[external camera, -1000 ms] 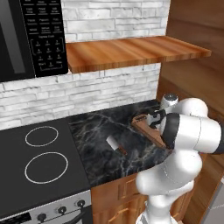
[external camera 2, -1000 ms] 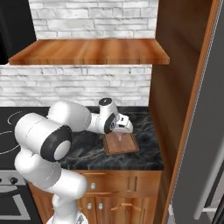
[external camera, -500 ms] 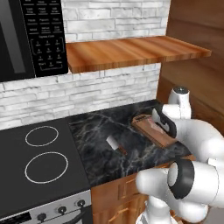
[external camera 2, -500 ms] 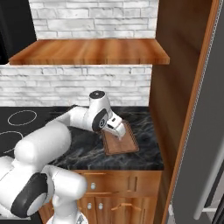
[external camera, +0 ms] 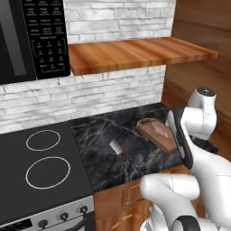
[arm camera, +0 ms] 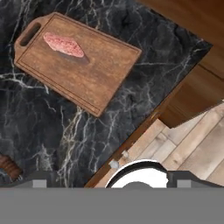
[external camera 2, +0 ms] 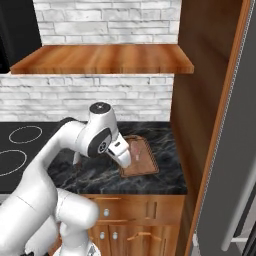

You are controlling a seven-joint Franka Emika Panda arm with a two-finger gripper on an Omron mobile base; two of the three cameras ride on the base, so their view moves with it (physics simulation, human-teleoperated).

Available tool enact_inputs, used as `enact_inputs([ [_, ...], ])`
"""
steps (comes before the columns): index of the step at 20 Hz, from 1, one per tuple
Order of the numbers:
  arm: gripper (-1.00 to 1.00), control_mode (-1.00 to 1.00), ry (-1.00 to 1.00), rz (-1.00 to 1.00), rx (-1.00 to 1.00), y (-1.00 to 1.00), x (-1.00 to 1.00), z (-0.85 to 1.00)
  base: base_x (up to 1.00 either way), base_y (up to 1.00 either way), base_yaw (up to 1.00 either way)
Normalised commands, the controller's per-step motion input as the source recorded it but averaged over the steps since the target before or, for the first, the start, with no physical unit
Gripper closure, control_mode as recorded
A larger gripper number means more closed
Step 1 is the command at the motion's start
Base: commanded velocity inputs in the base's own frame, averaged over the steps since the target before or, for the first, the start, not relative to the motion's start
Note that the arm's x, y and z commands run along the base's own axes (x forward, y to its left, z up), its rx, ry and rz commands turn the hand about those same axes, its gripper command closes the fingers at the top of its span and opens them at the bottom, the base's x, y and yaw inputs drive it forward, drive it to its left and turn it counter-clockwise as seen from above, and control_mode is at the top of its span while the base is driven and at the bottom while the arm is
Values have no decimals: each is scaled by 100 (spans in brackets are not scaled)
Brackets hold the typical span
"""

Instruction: Retrieve the steak from the fridge and place it on the cutting board.

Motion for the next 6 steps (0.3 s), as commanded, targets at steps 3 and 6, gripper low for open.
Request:
enact_inputs([
  [3, -100, -100, -13, -1, -5, 33, -78, 17, 0, 0, 0],
  [6, -100, -100, -14, 1, -1, 15, -64, 29, 0, 0, 0],
])
